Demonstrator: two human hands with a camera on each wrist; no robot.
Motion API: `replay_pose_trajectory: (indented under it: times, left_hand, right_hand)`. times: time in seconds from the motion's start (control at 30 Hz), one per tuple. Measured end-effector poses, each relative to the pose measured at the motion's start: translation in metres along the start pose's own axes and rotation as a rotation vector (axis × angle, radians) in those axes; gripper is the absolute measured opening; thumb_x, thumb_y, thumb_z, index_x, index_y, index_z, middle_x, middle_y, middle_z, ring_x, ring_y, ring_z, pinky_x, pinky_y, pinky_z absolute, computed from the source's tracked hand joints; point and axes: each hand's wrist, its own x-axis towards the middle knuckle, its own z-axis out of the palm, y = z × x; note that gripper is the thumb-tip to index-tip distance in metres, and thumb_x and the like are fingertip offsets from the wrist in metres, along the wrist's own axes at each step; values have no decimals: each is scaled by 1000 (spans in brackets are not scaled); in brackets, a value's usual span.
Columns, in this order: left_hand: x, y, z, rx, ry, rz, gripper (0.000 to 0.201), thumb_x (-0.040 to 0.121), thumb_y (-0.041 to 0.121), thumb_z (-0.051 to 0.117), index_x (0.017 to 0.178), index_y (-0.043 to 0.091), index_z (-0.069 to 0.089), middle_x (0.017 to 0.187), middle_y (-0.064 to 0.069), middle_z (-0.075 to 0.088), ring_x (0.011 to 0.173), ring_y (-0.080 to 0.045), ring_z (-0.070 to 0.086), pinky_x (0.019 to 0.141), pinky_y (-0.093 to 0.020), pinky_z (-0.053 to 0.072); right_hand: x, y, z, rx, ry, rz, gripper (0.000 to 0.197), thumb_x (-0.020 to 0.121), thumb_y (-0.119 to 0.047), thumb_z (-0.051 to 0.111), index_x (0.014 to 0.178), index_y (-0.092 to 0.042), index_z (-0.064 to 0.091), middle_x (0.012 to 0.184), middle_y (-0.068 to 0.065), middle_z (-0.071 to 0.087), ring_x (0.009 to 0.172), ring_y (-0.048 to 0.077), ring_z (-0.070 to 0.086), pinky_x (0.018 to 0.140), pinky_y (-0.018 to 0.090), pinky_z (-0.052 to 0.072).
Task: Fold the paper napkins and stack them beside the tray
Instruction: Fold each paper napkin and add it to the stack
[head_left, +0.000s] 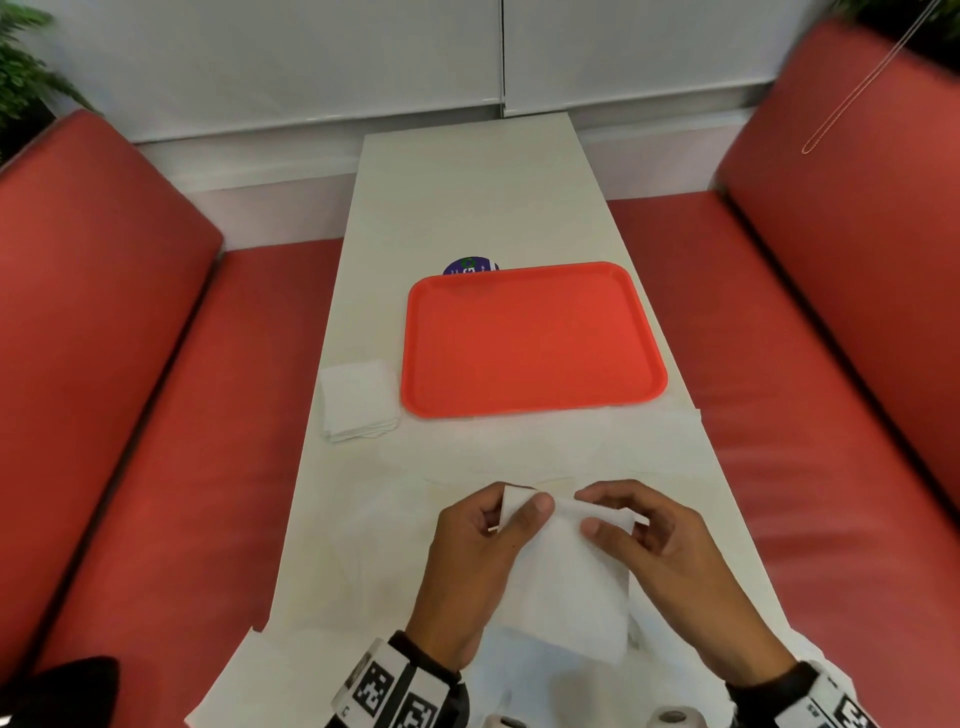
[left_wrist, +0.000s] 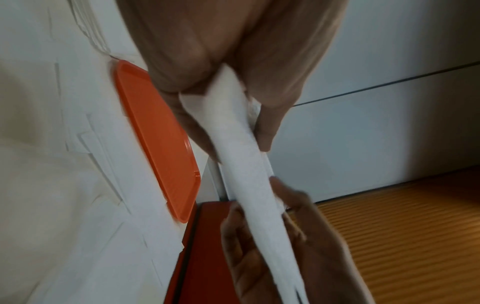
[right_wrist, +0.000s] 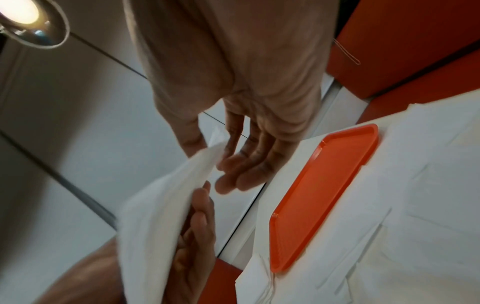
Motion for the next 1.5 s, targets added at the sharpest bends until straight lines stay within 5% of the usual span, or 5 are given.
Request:
replay_pose_trajectory:
  times: [0.5, 0.73, 0.93, 1.1, 1.5]
  left_hand:
    - [18, 5, -79, -215, 99, -92, 21, 99, 19, 57, 93, 7, 74, 82, -13, 69, 70, -25, 66, 64, -28, 50]
    - [48, -10, -120, 35, -155, -101, 40, 71, 46, 84, 89, 11, 76, 85, -5, 73, 82, -16, 67, 80, -30, 51]
    - [116, 12, -182, -54, 115, -51, 17, 80, 25, 81, 83, 10, 74, 78, -1, 69, 77, -14, 58, 70, -26, 44]
    - [196, 9, -227, 34, 409, -78, 4, 85, 17, 79, 82, 16, 76, 68, 15, 71, 65, -1, 61, 59, -11, 46]
    - [234, -20, -239, 554, 713, 82, 29, 85, 28, 79, 104, 13, 61, 86, -3, 54, 87, -26, 56, 74, -27, 39]
  right_hand:
    - [20, -7, 57, -131, 112, 60, 9, 80, -16, 76, 72, -18, 80, 81, -1, 78, 80, 6, 73, 68, 12, 53]
    - [55, -6, 94, -118, 65, 137, 5, 73, -14, 78, 70, -11, 81, 78, 5, 78, 75, 11, 74, 63, 11, 53]
    - [90, -5, 89, -111, 266, 167, 11, 81, 8, 71, 75, 2, 77, 57, 19, 69, 46, 18, 64, 51, 10, 50]
    - [98, 5, 73, -285, 362, 241, 12, 82, -2, 76, 73, -9, 77, 57, 15, 71, 53, 22, 70, 58, 6, 46]
    - [88, 50, 61, -413, 440, 466, 16, 80, -12, 81, 64, -14, 77, 57, 10, 72, 62, 30, 74, 73, 27, 48]
